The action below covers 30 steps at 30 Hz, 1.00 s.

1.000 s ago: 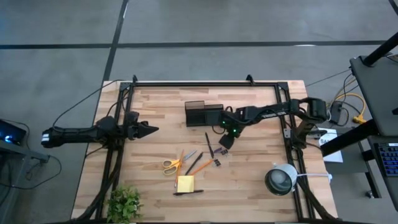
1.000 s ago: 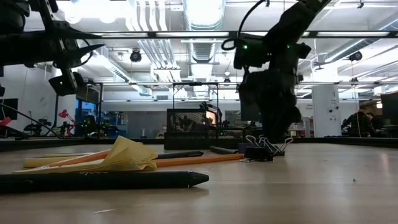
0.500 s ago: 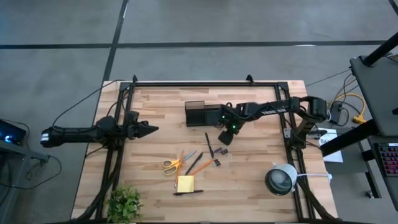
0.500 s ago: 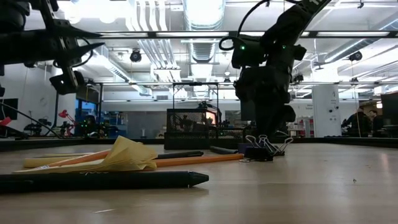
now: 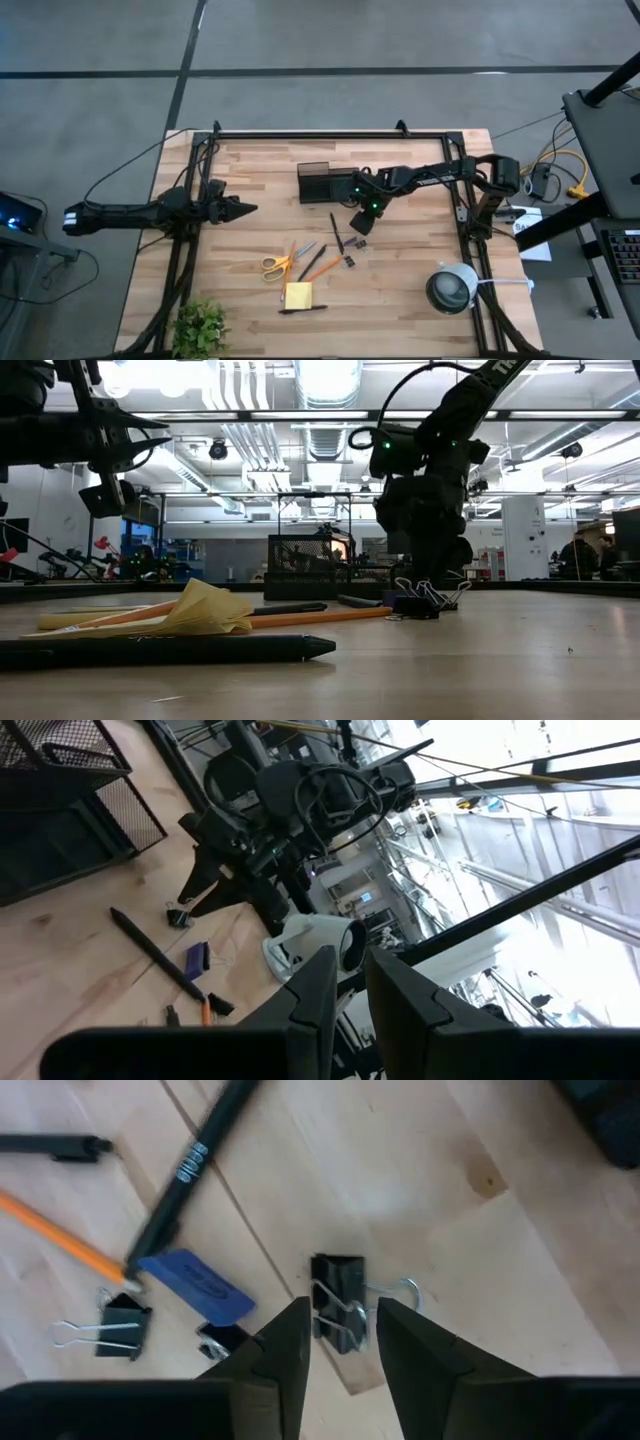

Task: Pick and place office supplies into organizer
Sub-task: Put the top black binder clip into the desk organizer

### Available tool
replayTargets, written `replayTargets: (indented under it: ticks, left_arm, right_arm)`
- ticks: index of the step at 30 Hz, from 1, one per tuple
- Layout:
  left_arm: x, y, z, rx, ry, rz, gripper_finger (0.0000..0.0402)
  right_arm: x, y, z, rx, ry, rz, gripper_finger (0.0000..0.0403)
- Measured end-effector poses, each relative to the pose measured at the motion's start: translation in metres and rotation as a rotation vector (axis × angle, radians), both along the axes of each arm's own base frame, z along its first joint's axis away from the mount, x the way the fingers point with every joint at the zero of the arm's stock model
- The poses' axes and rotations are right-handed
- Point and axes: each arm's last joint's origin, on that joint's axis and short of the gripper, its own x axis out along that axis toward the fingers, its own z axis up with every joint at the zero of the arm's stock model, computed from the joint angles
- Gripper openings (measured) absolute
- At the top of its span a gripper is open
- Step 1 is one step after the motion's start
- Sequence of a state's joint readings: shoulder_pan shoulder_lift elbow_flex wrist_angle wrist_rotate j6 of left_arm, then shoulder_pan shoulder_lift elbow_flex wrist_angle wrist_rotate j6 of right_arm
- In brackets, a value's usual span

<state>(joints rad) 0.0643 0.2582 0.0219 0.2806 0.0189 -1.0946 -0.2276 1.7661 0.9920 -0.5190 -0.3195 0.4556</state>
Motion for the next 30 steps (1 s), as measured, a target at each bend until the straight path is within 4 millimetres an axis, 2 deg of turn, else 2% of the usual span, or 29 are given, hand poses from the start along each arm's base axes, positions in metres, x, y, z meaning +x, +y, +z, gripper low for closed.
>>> replayTargets:
  ticks: [7,13,16,20,26,28,30]
  left_arm:
    - [0.001,0.000,-0.001,-0.001,0.016,0.000,0.0043]
    - [0.002,0.000,-0.002,-0.001,0.022,0.000,0.0043]
    - [0.002,0.000,-0.002,-0.001,0.020,0.000,0.0043]
    - [0.002,0.000,-0.002,-0.001,0.020,0.001,0.0043]
    - [0.002,0.000,-0.002,0.000,0.020,0.001,0.0043]
    - [0.002,0.000,-0.002,0.006,0.022,0.001,0.0043]
    - [0.002,0.000,-0.002,0.031,0.028,0.002,0.0043]
  right_arm:
    - [0.002,0.000,-0.002,-0.001,-0.018,0.016,0.0094]
    - [0.004,0.002,-0.002,0.013,-0.036,0.042,0.0020]
    - [0.007,0.003,0.002,-0.006,-0.050,0.055,0.0010]
    - [0.027,0.001,0.024,-0.114,-0.140,0.076,0.0008]
    - [0.066,-0.013,0.080,-0.291,-0.364,0.086,0.0008]
    - [0.077,-0.018,0.084,-0.315,-0.375,0.088,0.0008]
    - [0.089,-0.022,0.077,-0.318,-0.359,0.085,0.0008]
